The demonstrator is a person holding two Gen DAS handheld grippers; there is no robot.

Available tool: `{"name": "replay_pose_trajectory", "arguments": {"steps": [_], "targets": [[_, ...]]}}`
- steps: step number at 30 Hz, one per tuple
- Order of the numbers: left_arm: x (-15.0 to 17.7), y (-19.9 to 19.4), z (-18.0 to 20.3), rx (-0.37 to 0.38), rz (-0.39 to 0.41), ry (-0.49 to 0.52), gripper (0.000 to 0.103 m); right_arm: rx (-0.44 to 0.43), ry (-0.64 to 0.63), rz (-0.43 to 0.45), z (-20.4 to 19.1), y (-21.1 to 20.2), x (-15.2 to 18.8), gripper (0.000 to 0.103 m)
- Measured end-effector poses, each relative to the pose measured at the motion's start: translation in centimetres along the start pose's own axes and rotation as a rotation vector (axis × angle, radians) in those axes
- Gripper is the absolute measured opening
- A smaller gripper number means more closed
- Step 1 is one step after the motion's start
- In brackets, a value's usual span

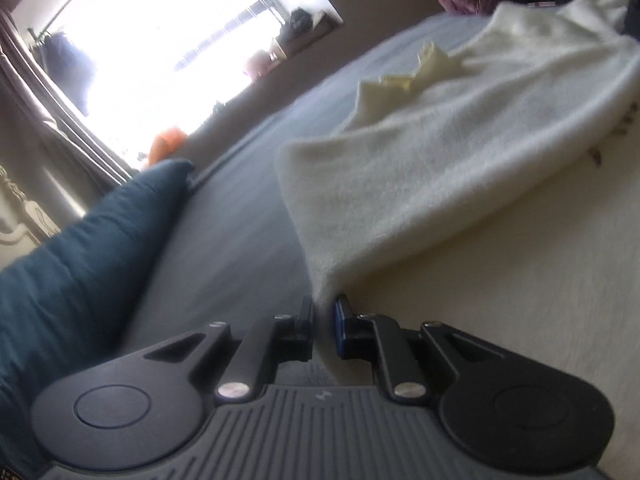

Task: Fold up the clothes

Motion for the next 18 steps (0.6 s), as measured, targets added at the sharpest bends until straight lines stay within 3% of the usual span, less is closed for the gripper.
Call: {"name": "replay_pose_trajectory", "arguments": {"steps": [4,6,7,8,13,16,18], "targets": [[0.9,-0.6,-1.0,0.071,-0.021,-0.024,0.016,0.040,0.021,0.021,1.2,0.3,-0.4,0.022],[1.5,-1.3,-2.8,0.140,-0.031,-0.074,0.031,0.073,-0.002,0.037,1.4,0.2,-0.4,0.022],[1.9,-1.7,-4.0,0.172,-0.028,-0.115,0.034,0.098,-0.029,0.048,1.3,0.0,-0.2,0.022],[2.3,-2.1,-5.2,0.204,-0.026,-0.157,0.035,0.124,-0.063,0.060,1.2,-0.2,0.0,0.022],[0.8,-2.4,-9.0,0.191,0.049,-0.311,0.035,0.302,-0.288,0.223,0.3,-1.1,0.9,0.019],[-2.0,-1.5,-7.4,0.199,0.106,-0.259,0.035,0.314,-0.459,0.271,-0.8,-0.3,1.1,0.017],[-3.6,0.6,-5.6,0.248,0.057,-0.243,0.039,0.334,-0.525,0.239,-0.7,1.3,1.5,0.017]]}}
Point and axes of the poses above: each gripper's, at about its wrist camera, not at the fingertips, and y roughly the way its jaws point, z to its right, x to its underside, the point moved 1 cm from there along y, roughly the way its jaws point, and after that the axes turned 15 degrees about -z, right-handed, at the moved point
